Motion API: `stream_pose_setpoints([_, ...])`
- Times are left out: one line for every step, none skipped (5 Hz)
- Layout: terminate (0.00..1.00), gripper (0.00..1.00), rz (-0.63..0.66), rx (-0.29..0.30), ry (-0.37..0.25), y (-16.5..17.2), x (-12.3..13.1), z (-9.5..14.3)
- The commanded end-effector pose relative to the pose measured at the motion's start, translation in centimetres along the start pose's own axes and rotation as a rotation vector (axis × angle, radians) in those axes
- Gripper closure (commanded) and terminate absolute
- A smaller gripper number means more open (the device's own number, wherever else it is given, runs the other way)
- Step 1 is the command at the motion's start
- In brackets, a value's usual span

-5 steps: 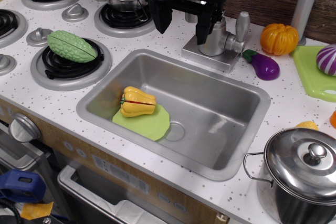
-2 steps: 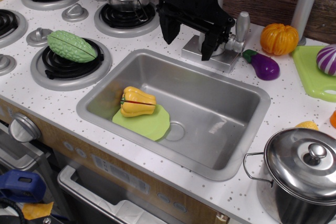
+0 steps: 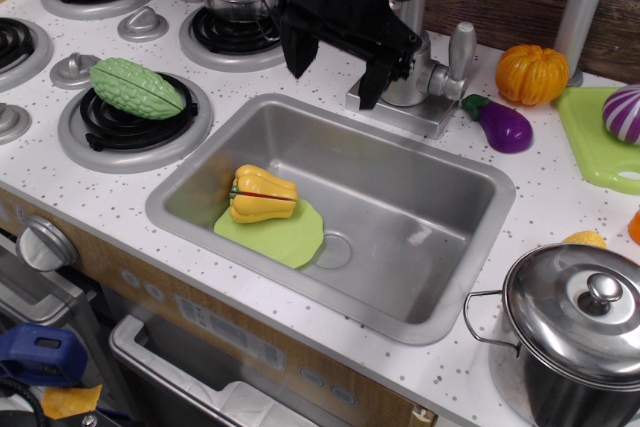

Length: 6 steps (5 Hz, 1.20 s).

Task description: Turn faucet front to left

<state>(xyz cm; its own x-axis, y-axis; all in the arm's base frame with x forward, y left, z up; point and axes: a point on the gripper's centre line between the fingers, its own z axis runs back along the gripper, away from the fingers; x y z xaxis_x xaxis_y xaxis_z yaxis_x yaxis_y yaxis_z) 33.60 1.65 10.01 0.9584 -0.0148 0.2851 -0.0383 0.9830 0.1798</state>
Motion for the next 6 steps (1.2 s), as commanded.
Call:
stream_pose_setpoints([0.00,0.00,0.013,0.071,-0.143,1.4,2.1,1.3])
stream_pose_setpoints([0.00,0.00,0.019,0.093,-0.205,2.0,3.4,1.3])
stream_pose_setpoints([0.00,0.00,0.036,0.124,-0.253,2.3,4.3,0.6])
stream_pose_setpoints([0.00,0.00,0.032,0.142,-0.302,2.8,5.3,-0.1])
stream_pose_setpoints([0.00,0.00,0.016,0.166,-0.317,3.9,6.0,-0.8])
stream_pose_setpoints([0.00,1.00,-0.013,0.177,-0.344,5.5,6.8,-1.3])
